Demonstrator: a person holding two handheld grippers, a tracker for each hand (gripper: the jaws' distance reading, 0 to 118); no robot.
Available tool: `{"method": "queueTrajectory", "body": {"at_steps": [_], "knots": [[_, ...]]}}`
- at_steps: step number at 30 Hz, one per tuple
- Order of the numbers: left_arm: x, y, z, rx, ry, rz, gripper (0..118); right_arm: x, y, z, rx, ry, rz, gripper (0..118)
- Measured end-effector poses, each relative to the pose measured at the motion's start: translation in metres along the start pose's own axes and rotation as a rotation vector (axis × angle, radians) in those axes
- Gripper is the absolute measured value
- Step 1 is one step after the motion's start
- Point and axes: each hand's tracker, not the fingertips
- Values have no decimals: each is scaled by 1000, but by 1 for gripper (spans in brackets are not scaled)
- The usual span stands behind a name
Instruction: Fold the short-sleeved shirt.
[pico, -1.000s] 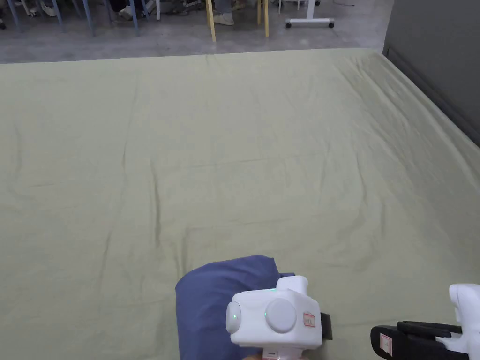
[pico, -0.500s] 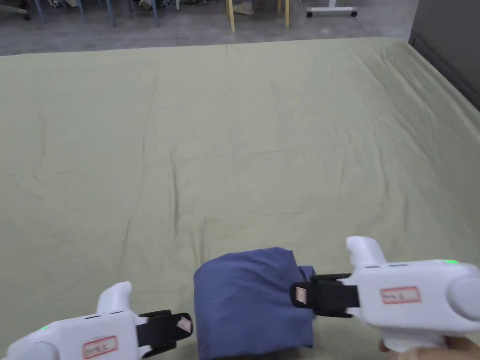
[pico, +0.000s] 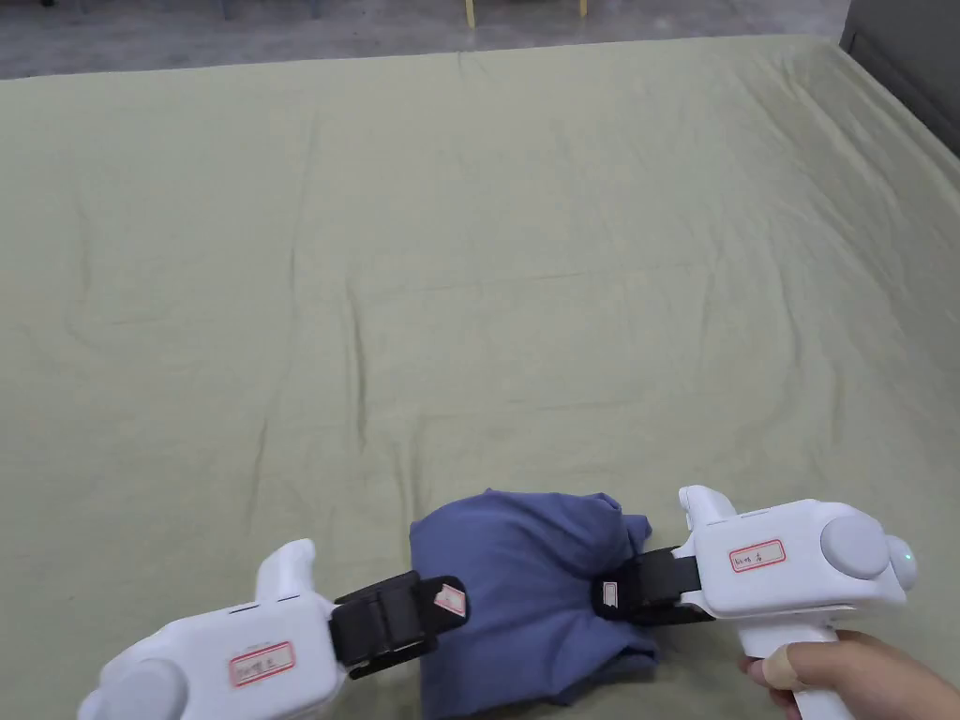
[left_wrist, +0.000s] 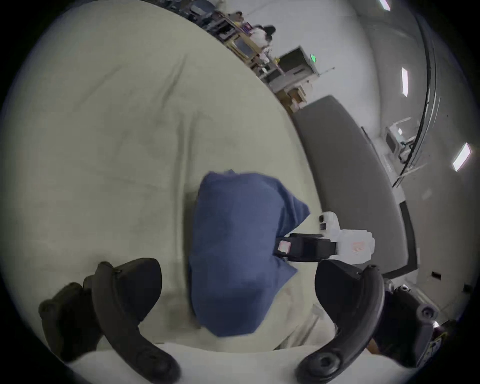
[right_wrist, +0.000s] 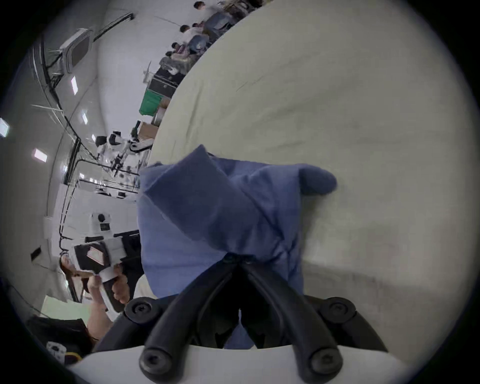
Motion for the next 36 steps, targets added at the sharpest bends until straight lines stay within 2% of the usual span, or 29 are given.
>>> {"method": "queueTrajectory", "body": {"at_steps": [2, 6, 7, 8, 9, 12, 14, 18, 21, 23, 27, 31, 33, 36], "knots": [[1, 2, -24, -38, 32, -21, 118, 6, 1, -1, -4, 23, -35, 2], [6, 12, -46, -68, -51, 26, 116, 16, -4, 1, 12, 60, -71, 2], [10, 12, -47, -71, -13, 3, 115, 18, -5, 2, 19, 65, -80, 2], [11, 13, -48, -97, 11, -40, 84, 19, -7, 4, 26, 70, -87, 2], [10, 14, -44, -82, 21, -48, 38, 21, -9, 5, 33, 75, -96, 2], [8, 13, -39, -102, -28, 9, 38, 21, -15, 8, 48, 87, -135, 2], [9, 13, -35, -88, 9, -26, 38, 15, -18, 11, 55, 88, -129, 2], [1, 26, -18, -108, 3, -17, 38, -18, -25, 27, 125, 33, 8, 2], [-6, 41, 6, -128, 25, -52, 38, -45, -32, 44, 152, 117, 62, 2], [-17, 55, 26, -141, 83, -107, 38, -63, -37, 55, 163, 126, 108, 2], [-52, 90, 73, -163, 161, -107, 38, -105, -46, 71, 230, 95, 219, 2], [-95, 117, 121, -151, 266, -94, 38, -149, -56, 74, 281, 47, 261, 2], [-119, 128, 143, -154, 337, -117, 38, -174, -62, 69, 305, -10, 285, 2], [-153, 142, 170, -146, 409, -79, 38, -207, -68, 56, 363, -95, 284, 2]]}}
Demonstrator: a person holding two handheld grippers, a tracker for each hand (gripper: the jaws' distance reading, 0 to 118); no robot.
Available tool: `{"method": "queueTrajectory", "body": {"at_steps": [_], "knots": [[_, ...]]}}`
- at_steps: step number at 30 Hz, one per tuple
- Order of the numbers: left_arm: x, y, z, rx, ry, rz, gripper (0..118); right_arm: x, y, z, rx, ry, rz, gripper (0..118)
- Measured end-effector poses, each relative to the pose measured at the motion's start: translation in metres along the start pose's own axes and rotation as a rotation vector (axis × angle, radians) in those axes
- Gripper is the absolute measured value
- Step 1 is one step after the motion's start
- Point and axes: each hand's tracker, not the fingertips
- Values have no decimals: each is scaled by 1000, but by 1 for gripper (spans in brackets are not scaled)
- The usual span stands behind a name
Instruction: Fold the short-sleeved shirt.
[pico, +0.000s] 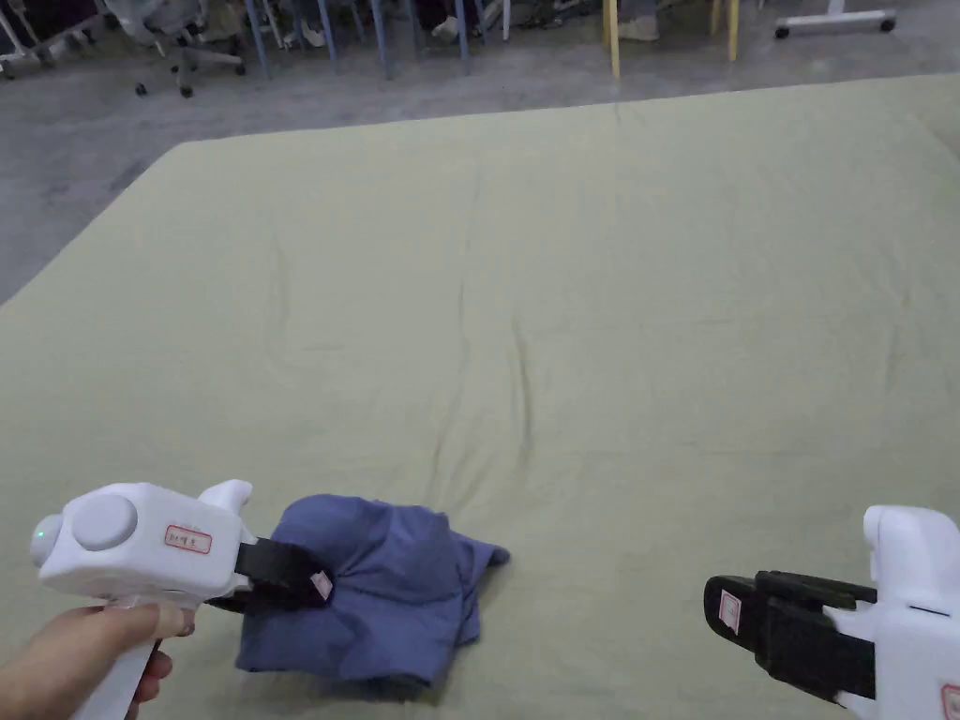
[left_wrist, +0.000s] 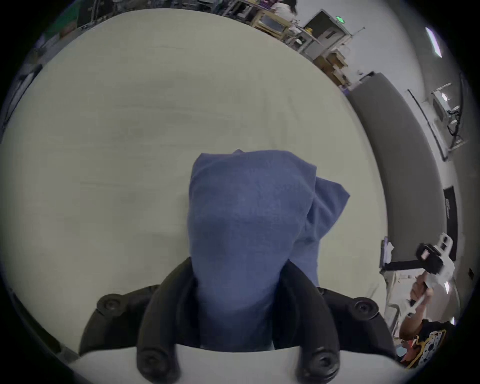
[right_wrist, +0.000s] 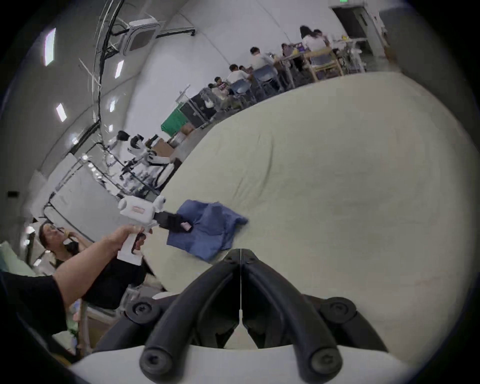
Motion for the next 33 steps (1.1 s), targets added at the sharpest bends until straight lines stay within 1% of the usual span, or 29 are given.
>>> {"method": "queueTrajectory", "body": {"at_steps": [1, 2, 5, 9, 12, 13, 15, 17, 20, 26, 27, 28, 29, 30, 31, 33], "knots": [[-11, 1, 4, 2, 29, 13, 38, -15, 0, -3, 22, -38, 28, 2], [-24, 2, 8, 11, 62, 21, 38, -33, 1, -9, 37, -71, 73, 2], [-55, -1, 19, 21, 70, 103, 38, -93, 2, -27, 85, -120, 201, 2], [-81, -8, 30, 32, 106, 93, 38, -170, 1, -55, 139, -96, 327, 2], [-100, -8, 37, 37, 134, 123, 38, -215, -4, -67, 196, -73, 385, 2], [-104, -8, 39, 36, 149, 123, 38, -226, -6, -70, 196, -65, 390, 2], [-114, -8, 43, 32, 166, 117, 38, -245, -9, -74, 197, -60, 409, 2], [-123, -5, 46, 23, 177, 131, 38, -255, -11, -77, 194, -51, 415, 2], [-129, -1, 45, 12, 201, 122, 38, -258, -12, -81, 181, -43, 414, 2], [-133, -1, 38, 17, 223, 104, 39, -256, -12, -84, 170, -69, 419, 2], [-130, -3, 40, 19, 221, 111, 43, -256, -12, -84, 171, -71, 419, 2], [-130, -4, 41, 23, 224, 121, 53, -256, -12, -83, 172, -74, 423, 2], [-130, -5, 43, 44, 289, 123, 87, -256, -11, -83, 176, -74, 429, 2], [-130, -6, 45, 71, 371, 106, 112, -256, -11, -82, 176, -73, 429, 2], [-131, -7, 48, 113, 463, 104, 118, -256, -11, -80, 176, -72, 426, 2], [-133, -12, 72, 301, 520, 133, 118, -254, -10, -78, 177, -68, 422, 2]]}}
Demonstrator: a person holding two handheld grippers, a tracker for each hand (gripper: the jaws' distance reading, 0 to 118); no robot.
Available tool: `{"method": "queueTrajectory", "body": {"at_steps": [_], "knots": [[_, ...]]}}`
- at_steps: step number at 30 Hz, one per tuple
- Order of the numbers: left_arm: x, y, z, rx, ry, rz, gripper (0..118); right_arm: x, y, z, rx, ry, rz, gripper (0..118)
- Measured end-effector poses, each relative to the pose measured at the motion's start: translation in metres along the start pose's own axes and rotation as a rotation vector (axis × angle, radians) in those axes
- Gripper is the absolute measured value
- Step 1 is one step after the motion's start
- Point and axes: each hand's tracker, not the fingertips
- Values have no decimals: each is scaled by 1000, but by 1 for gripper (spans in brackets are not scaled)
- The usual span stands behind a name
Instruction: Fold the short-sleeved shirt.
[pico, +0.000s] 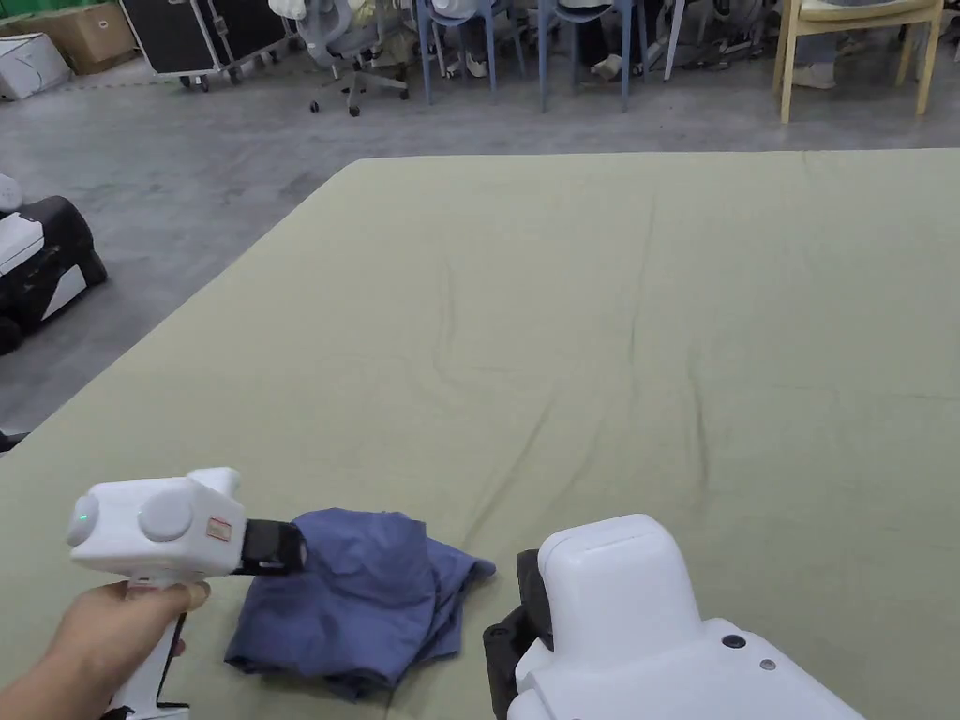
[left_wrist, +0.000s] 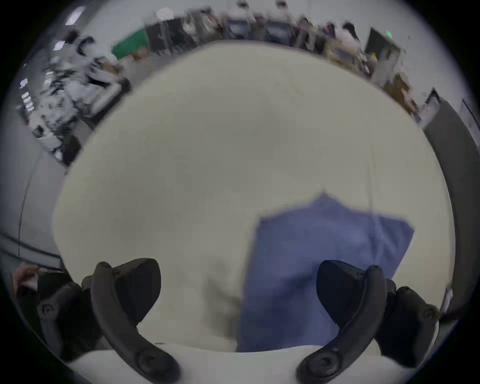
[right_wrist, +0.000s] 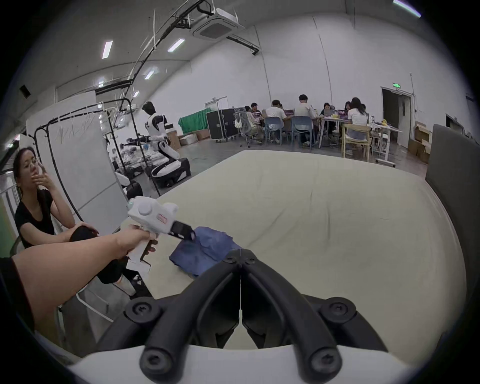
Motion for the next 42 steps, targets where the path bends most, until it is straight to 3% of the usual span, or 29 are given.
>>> {"method": "queueTrajectory", "body": {"at_steps": [4, 7, 8, 9, 10, 11, 13, 15, 19, 22, 25, 30, 35, 38, 42], "knots": [[-19, 4, 30, 91, 7, 180, 118, 5, 1, 5, 4, -2, -7, 2], [-17, 4, 44, 59, 9, 186, 118, 7, 3, 9, 4, 0, -21, 2], [-13, 2, 50, 54, 28, 152, 90, 9, 3, 11, 6, 0, -25, 2], [-7, -1, 58, 82, 70, 96, 26, 10, 4, 14, 10, 0, -28, 2], [10, -7, 71, 122, 105, 39, 4, 12, 4, 17, 15, -3, -30, 2], [22, -11, 76, 146, 144, -26, 0, 14, 4, 20, 24, -9, -28, 2], [40, -13, 95, 230, 227, -76, 0, 18, 5, 25, 36, -18, -28, 2], [60, -13, 122, 307, 91, -26, 0, 28, 8, 31, 46, -24, -39, 2], [103, -6, 155, 405, 119, -41, 0, 63, 15, 46, 101, -88, -61, 2], [150, -1, 189, 531, 56, -66, 0, 110, 26, 63, 153, -207, -73, 2], [199, 2, 211, 570, -125, -26, 0, 163, 38, 89, 194, -329, -98, 2], [283, 3, 220, 643, -209, -98, 0, 237, 47, 154, 267, -507, -193, 3], [347, 0, 240, 641, -324, -86, 0, 282, 51, 207, 289, -624, -134, 3], [372, -13, 268, 703, -305, -100, 0, 300, 52, 230, 312, -699, -118, 3], [395, -25, 302, 766, -330, -112, 0, 309, 60, 241, 321, -711, -128, 3]]}}
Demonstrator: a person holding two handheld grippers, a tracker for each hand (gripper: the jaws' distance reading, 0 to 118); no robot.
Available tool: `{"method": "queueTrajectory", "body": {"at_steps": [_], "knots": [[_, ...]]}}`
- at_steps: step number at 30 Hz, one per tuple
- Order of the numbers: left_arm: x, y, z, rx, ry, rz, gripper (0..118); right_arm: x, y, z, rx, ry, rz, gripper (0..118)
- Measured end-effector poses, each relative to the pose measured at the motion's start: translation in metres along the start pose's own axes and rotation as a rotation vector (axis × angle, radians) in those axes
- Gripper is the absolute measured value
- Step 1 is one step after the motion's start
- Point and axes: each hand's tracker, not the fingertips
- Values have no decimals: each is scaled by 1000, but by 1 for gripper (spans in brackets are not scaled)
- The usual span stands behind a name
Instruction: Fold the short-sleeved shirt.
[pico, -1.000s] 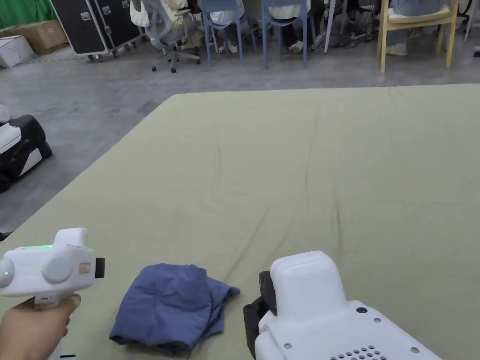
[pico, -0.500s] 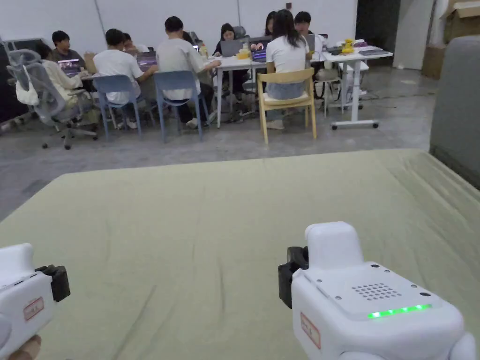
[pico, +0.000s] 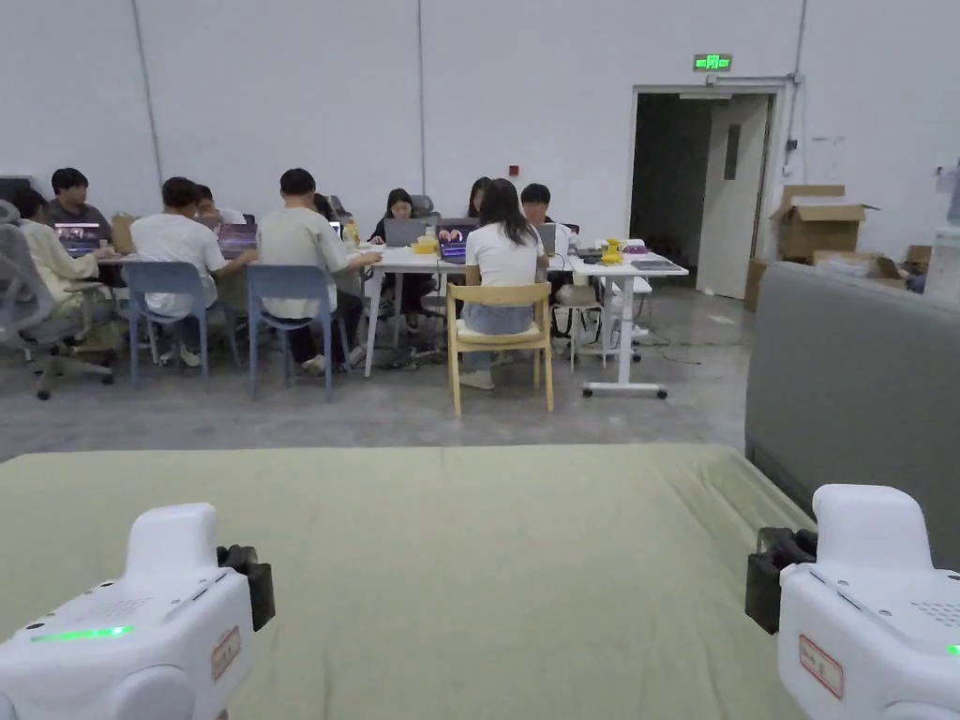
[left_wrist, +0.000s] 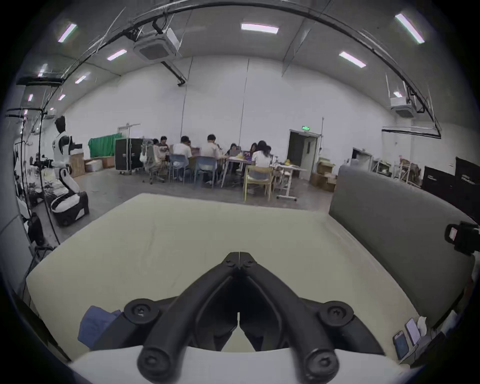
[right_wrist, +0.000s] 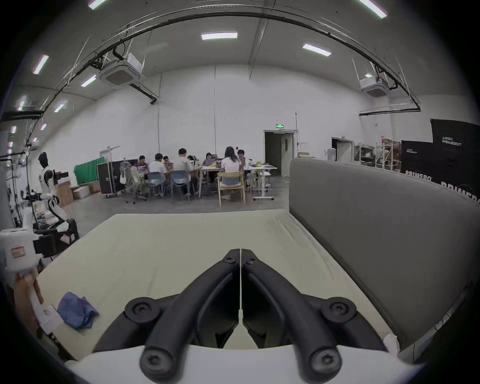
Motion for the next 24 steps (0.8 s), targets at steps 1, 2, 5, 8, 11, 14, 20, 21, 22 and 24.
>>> {"method": "queueTrajectory", "body": {"at_steps": [1, 2, 5, 8, 11, 14, 20, 21, 22, 24], "knots": [[7, 3, 5, -1, -4, -1, 0, 0, 3, 1, 2, 8, -10, 3], [15, 7, 10, 12, 0, -9, 0, -3, 5, 2, 10, 24, -20, 3], [30, 17, 31, 73, 27, -63, 0, -17, 11, 4, 36, 59, 11, 3], [37, 27, 48, 97, 3, -74, 0, -27, 13, 5, 54, 87, 27, 4], [38, 34, 59, 103, -13, -79, 0, -29, 14, 6, 65, 91, 29, 4], [35, 37, 67, 110, 0, -87, 0, -27, 15, 7, 72, 95, 29, 4], [34, 38, 71, 115, -1, -96, 0, -21, 18, 11, 81, 89, 8, 4], [35, 38, 72, 115, -8, -92, 0, -21, 18, 12, 85, 89, 8, 6], [36, 37, 73, 117, -8, -90, 0, -21, 19, 13, 89, 96, 10, 12], [36, 38, 76, 136, 5, -97, 11, -21, 21, 14, 94, 114, 16, 53]]}}
